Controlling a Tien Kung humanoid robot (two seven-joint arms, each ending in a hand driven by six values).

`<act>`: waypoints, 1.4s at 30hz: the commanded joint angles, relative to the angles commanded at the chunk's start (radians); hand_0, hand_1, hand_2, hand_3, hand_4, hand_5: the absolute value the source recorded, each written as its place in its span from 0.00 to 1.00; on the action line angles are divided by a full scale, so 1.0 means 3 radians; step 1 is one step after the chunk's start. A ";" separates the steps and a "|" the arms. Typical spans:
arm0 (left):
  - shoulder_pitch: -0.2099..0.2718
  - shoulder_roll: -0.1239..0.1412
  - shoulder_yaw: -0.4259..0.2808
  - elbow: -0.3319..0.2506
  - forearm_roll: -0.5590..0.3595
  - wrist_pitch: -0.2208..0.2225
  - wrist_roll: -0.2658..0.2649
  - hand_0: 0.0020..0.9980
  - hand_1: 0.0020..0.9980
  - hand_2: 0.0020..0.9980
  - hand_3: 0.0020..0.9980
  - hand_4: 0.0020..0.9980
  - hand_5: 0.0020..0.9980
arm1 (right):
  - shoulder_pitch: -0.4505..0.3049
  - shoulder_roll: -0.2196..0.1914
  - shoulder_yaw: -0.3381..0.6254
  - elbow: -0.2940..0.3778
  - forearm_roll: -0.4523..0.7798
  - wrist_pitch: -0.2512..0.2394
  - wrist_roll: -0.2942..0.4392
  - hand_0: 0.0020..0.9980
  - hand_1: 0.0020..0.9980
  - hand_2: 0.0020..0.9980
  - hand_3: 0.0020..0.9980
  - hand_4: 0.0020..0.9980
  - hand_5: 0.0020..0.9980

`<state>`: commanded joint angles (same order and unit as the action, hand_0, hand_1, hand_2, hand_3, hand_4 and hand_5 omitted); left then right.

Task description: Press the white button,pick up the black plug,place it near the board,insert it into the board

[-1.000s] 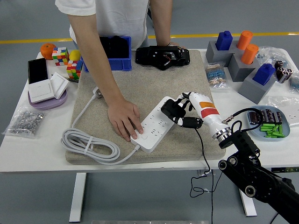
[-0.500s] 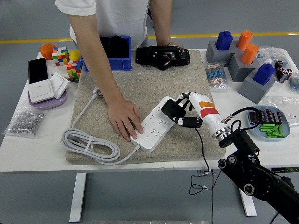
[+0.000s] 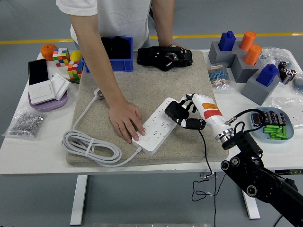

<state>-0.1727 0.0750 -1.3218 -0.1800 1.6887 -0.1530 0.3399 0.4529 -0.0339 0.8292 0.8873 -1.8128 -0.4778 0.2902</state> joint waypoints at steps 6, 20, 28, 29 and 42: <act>0.0005 -0.0006 0.0006 0.0000 -0.0003 0.0000 -0.0001 0.70 0.67 0.65 0.65 0.56 0.17 | 0.0009 0.0002 -0.0034 -0.0049 0.0014 -0.0001 0.0010 0.31 0.30 0.34 0.44 0.84 0.00; -0.0003 -0.0009 0.0009 0.0000 -0.0007 0.0000 -0.0005 0.70 0.67 0.65 0.65 0.55 0.17 | 0.0026 -0.0001 -0.0043 -0.0093 0.0015 -0.0010 0.0029 0.32 0.30 0.34 0.44 0.84 0.00; 0.0004 -0.0012 0.0001 0.0000 -0.0002 0.0001 -0.0002 0.70 0.67 0.65 0.65 0.56 0.17 | 0.0024 -0.0018 -0.0027 -0.0107 0.0006 -0.0005 0.0030 0.32 0.30 0.34 0.44 0.84 0.00; 0.0004 -0.0013 0.0003 0.0000 -0.0004 0.0001 -0.0003 0.70 0.67 0.65 0.65 0.56 0.17 | 0.0023 -0.0018 -0.0028 -0.0110 0.0005 -0.0004 0.0031 0.32 0.30 0.34 0.44 0.84 0.00; 0.0000 -0.0015 0.0005 0.0000 -0.0012 0.0000 -0.0004 0.70 0.67 0.65 0.65 0.56 0.17 | 0.0021 -0.0018 -0.0047 -0.0112 0.0008 -0.0009 0.0047 0.33 0.31 0.35 0.46 0.84 0.00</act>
<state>-0.1727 0.0705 -1.3202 -0.1800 1.6852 -0.1529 0.3386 0.4593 -0.0392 0.8150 0.8537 -1.8102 -0.4804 0.3045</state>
